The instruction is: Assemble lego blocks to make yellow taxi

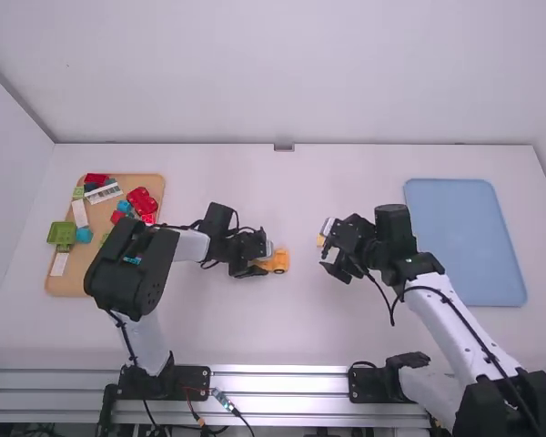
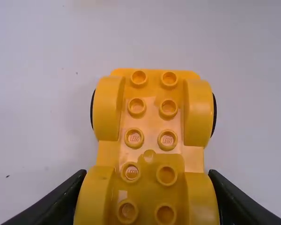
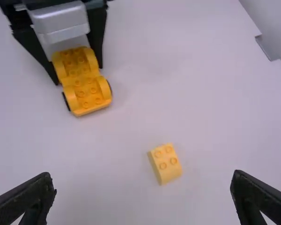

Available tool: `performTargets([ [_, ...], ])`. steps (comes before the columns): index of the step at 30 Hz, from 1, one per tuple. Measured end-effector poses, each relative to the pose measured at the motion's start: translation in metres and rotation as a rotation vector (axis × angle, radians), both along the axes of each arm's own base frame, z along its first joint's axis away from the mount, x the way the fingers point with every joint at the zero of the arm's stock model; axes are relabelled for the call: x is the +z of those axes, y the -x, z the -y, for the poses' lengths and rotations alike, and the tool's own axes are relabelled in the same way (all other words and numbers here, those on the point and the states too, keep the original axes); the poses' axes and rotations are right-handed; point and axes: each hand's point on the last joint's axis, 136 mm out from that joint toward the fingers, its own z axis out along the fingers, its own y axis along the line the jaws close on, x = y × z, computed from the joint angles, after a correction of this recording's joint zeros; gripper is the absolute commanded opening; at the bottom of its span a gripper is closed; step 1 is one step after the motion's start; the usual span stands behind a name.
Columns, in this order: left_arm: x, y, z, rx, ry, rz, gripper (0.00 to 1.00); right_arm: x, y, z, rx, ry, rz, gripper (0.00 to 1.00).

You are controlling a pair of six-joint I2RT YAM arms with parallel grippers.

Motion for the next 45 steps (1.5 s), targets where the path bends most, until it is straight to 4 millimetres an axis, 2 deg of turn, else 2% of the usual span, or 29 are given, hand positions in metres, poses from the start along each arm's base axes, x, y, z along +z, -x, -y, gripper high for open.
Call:
performTargets([
  [3,0.000,0.000,0.000,0.005,0.001,-0.007,0.48,-0.003,-0.012,0.008,-0.008,-0.017,0.017,0.99],
  [8,0.000,0.001,0.000,0.005,0.001,-0.013,0.47,-0.028,-0.040,0.022,-0.021,-0.027,0.026,0.99],
  [12,0.000,0.004,0.000,0.004,-0.001,-0.028,0.46,-0.048,-0.048,0.022,0.024,-0.030,0.024,0.99],
  [18,0.001,0.004,0.000,0.022,-0.012,-0.068,0.43,-0.083,-0.049,0.019,0.091,-0.026,-0.106,0.99],
  [22,0.001,0.002,-0.001,0.031,-0.021,-0.074,0.43,-0.086,-0.060,0.015,0.160,-0.017,-0.169,0.99],
  [28,0.001,0.001,-0.002,0.036,-0.026,-0.072,0.47,-0.095,-0.081,0.012,0.244,0.002,-0.155,0.99],
  [33,0.001,0.000,-0.002,0.043,-0.028,-0.073,0.41,-0.119,-0.081,0.012,0.286,0.010,-0.188,0.99],
  [37,0.001,0.000,-0.002,0.043,-0.030,-0.071,0.39,-0.129,-0.081,0.010,0.305,0.004,-0.200,1.00],
  [45,0.001,-0.008,-0.001,0.049,-0.024,-0.006,0.36,-0.129,-0.076,-0.002,0.347,0.002,-0.194,0.99],
])
